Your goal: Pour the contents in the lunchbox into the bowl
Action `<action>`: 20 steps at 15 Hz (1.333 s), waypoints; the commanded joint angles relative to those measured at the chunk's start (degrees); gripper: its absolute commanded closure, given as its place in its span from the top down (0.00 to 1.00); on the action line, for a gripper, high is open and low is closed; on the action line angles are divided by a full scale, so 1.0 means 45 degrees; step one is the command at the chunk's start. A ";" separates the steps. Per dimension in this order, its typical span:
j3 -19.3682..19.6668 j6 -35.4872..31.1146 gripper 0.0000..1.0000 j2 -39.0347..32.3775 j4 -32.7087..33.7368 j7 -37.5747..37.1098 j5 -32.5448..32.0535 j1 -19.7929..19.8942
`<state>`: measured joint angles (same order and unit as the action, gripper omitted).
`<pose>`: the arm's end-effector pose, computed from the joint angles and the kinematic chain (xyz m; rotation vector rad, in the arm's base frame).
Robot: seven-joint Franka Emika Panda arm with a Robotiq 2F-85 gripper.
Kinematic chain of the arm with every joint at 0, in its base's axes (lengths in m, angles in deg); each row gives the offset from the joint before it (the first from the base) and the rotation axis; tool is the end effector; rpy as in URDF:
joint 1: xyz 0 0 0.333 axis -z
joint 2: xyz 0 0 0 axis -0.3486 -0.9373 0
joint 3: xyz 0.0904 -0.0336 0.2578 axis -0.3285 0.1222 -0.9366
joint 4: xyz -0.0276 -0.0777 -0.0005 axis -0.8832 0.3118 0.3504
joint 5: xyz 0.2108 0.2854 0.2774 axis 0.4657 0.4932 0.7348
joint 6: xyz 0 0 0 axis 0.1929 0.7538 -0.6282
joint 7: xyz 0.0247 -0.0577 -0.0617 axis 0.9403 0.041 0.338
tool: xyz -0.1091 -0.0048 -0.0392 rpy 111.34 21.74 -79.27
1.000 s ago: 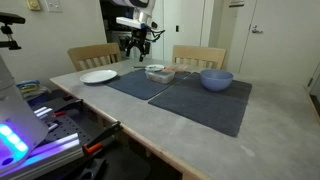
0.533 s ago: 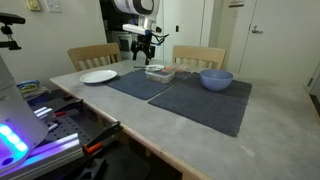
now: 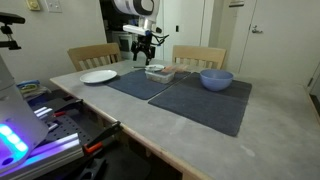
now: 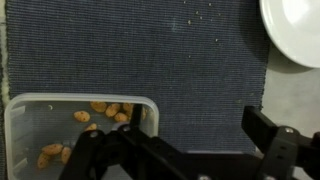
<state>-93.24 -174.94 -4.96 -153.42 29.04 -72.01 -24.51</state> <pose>0.5985 0.0941 0.1296 -2.9884 -0.1475 0.2789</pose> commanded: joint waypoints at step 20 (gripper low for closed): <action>-0.0179 -0.4024 1.00 -0.1631 -0.0060 -0.0364 -0.0535 0.0078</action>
<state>-93.72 -191.41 -11.55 -153.75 27.86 -73.84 -24.57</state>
